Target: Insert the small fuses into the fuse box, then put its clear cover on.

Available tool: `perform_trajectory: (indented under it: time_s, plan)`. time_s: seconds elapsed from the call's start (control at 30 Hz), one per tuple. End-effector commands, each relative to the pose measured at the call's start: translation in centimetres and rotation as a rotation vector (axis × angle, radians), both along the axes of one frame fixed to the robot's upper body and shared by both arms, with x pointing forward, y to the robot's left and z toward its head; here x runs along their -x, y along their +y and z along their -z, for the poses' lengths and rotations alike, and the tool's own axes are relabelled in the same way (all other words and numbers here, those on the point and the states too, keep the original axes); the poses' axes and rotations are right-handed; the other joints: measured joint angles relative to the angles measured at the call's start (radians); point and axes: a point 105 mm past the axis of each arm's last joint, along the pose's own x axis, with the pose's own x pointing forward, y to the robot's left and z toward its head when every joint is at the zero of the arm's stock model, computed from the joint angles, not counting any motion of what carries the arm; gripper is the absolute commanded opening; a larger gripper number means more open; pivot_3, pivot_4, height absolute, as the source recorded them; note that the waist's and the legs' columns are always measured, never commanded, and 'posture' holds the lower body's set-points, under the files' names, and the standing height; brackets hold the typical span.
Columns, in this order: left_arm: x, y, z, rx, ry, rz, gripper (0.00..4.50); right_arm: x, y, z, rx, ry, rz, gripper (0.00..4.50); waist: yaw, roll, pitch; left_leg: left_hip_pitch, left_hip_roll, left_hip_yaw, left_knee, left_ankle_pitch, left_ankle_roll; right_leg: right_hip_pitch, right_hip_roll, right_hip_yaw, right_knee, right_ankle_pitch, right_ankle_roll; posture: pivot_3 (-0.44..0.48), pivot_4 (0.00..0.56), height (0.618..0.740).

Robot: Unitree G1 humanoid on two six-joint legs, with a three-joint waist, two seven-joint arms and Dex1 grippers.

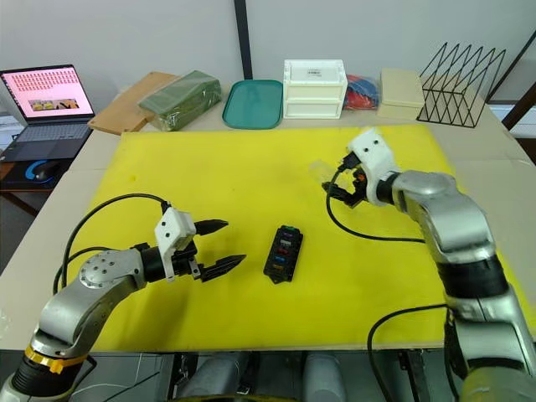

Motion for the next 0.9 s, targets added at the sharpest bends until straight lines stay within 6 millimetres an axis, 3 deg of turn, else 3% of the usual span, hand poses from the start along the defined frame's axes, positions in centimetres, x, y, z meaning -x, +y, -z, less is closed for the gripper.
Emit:
perform_trajectory:
  time_s: [0.03, 0.3, 0.57, 0.67, 0.87, 0.9]
  plan:
    - [0.5, -0.6, -0.7, -0.001, -0.052, 0.033, 4.5, -2.7, 0.4, -1.4, -0.002, 0.007, -0.015, 4.44, -0.002, 0.0, 0.0, 0.0, 0.0, 0.0, 0.0, 0.0, 0.0, 0.0, 0.0, 0.0, 0.0, 0.0, 0.0, 0.0, 0.15, 0.74]
    - [1.4, -1.3, -0.4, 0.01, -0.044, 0.037, 4.5, -4.8, 1.6, -0.3, 0.015, 0.079, -0.08, 4.44, -0.002, 0.0, 0.0, -0.001, 0.0, 0.0, 0.0, 0.0, 0.0, -0.001, 0.0, 0.001, 0.0, 0.0, 0.0, 0.0, 0.15, 0.74]
    - [2.1, -1.8, -0.2, 0.023, -0.018, 0.034, 4.5, -6.1, 1.0, 1.7, 0.066, 0.153, -0.037, 4.44, -0.018, 0.0, 0.0, -0.001, 0.0, -0.001, -0.001, 0.0, 0.0, -0.001, 0.0, 0.001, 0.0, 0.0, 0.0, 0.0, 0.15, 0.74]
    - [2.4, -2.1, 0.0, 0.025, 0.006, 0.046, 4.5, -6.1, 1.0, 2.2, 0.072, 0.167, -0.037, 3.9, -0.022, 0.0, 0.0, -0.001, 0.0, 0.0, -0.001, 0.0, 0.0, -0.001, 0.0, 0.001, 0.0, 0.0, 0.0, 0.0, 0.15, 0.74]
    - [3.0, -2.7, 0.8, 0.008, 0.07, 0.086, 4.5, -5.9, 1.4, 1.4, 0.033, 0.151, -0.058, 1.87, -0.02, 0.0, 0.0, -0.001, 0.0, 0.0, -0.001, 0.0, 0.0, -0.002, 0.001, 0.001, 0.001, 0.0, 0.0, 0.0, 0.15, 0.74]
    - [3.1, -2.8, 0.9, 0.006, 0.077, 0.088, 4.5, -5.8, 1.5, 1.0, 0.026, 0.145, -0.062, 1.89, -0.02, 0.0, 0.0, -0.001, 0.0, 0.0, -0.001, 0.0, 0.0, -0.002, 0.001, 0.001, 0.001, 0.0, 0.0, 0.0, 0.15, 0.74]
